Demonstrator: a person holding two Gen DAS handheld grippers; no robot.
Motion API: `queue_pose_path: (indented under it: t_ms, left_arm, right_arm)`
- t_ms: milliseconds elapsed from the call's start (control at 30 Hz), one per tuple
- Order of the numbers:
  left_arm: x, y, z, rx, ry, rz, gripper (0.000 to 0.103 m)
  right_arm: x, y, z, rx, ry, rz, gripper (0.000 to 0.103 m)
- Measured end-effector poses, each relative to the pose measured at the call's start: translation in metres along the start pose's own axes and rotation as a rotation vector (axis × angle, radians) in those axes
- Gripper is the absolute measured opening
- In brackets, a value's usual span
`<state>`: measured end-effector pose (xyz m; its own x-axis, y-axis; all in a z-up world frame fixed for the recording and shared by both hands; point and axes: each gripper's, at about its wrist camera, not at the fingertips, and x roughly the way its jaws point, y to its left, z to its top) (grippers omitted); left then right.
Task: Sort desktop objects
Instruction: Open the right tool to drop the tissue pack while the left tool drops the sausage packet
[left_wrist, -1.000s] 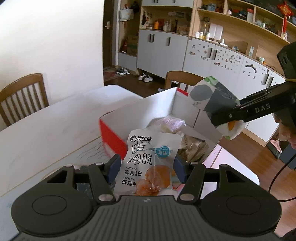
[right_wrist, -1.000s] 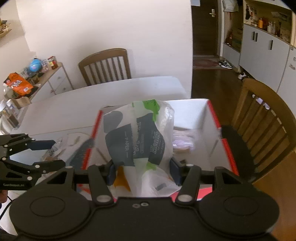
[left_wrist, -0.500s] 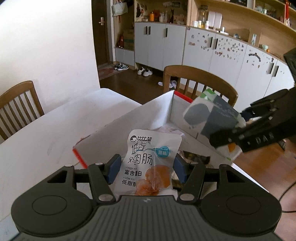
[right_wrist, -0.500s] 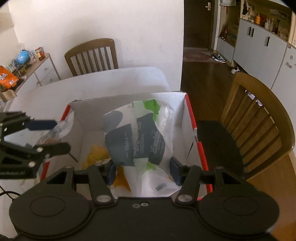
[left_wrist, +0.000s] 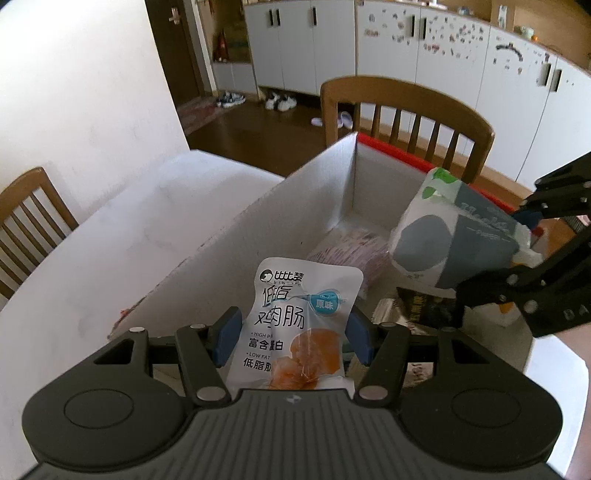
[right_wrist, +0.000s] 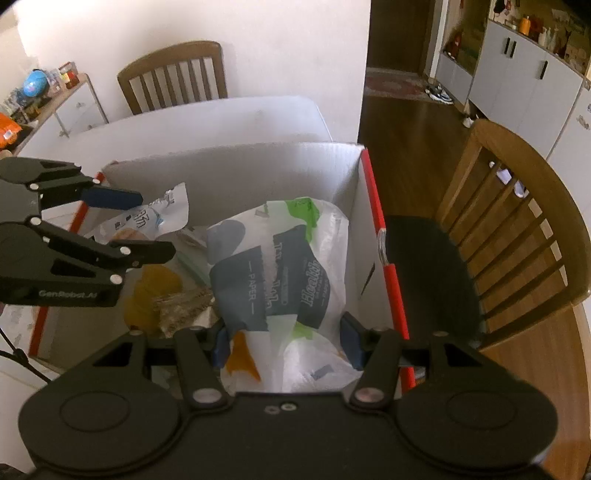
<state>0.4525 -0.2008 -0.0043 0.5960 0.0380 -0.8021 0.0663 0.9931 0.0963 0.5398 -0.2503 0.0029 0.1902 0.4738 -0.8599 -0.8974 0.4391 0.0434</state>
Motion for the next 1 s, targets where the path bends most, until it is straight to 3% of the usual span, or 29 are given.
queue_pose_path:
  t_ms: [500, 1000]
  left_arm:
    - [0.039, 0.013, 0.004, -0.009, 0.132, -0.004, 0.061]
    - [0.049, 0.012, 0.004, 0.025, 0.191, 0.007, 0.063]
  right_arm:
    - [0.025, -0.001, 0.001, -0.021, 0.048, -0.001, 0.058]
    - [0.036, 0.008, 0.001, -0.059, 0.068, 0.005, 0.061]
